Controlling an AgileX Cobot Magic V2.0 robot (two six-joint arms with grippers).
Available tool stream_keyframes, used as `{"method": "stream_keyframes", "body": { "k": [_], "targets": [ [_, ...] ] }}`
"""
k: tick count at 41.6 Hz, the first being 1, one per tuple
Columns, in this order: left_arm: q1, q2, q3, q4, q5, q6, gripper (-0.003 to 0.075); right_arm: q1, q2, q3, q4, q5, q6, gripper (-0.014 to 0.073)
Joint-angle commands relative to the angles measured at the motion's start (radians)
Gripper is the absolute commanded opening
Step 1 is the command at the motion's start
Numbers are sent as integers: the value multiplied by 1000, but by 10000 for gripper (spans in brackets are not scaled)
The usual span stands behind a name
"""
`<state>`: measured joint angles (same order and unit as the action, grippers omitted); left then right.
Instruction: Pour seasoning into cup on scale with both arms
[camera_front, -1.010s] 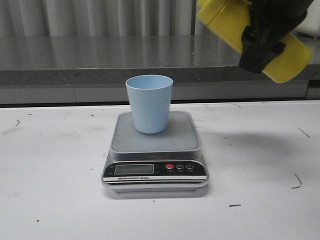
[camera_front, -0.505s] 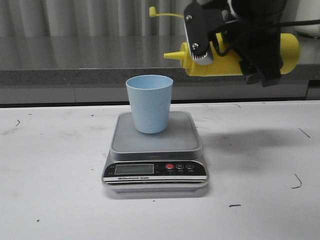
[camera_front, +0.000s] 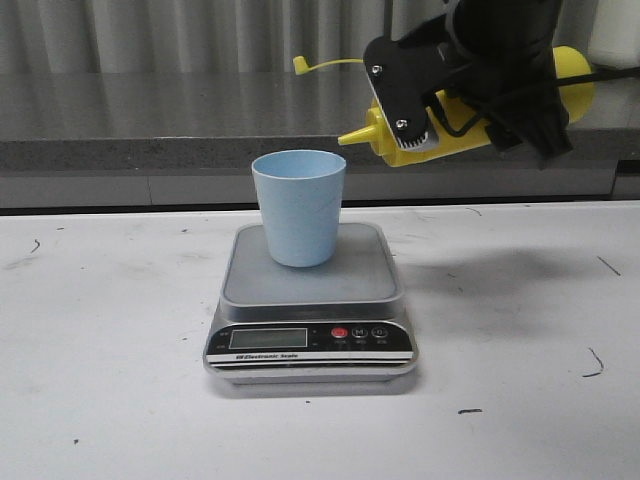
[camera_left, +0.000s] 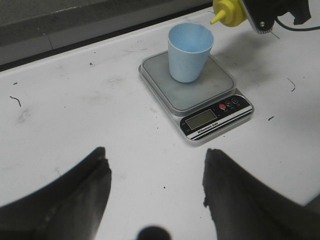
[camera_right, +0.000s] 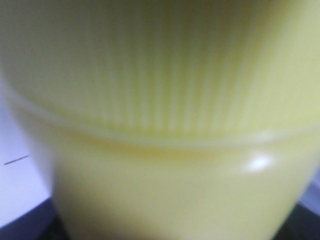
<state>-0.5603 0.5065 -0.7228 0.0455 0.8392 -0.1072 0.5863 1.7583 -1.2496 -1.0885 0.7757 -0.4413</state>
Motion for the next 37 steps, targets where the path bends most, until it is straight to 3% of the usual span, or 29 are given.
{"method": "stream_keyframes", "body": {
  "k": [1,19,37],
  "targets": [
    [-4,5,-26,1,-78,-9,407,-1,-52,-36,-140,19,-14,289],
    [-4,5,-26,1,-78,-9,407,-1,-52,-36,-189,22,30,289],
    [-4,5,-26,1,-78,-9,407,-6,-54,-36,16,-117,441,289]
  ]
}}
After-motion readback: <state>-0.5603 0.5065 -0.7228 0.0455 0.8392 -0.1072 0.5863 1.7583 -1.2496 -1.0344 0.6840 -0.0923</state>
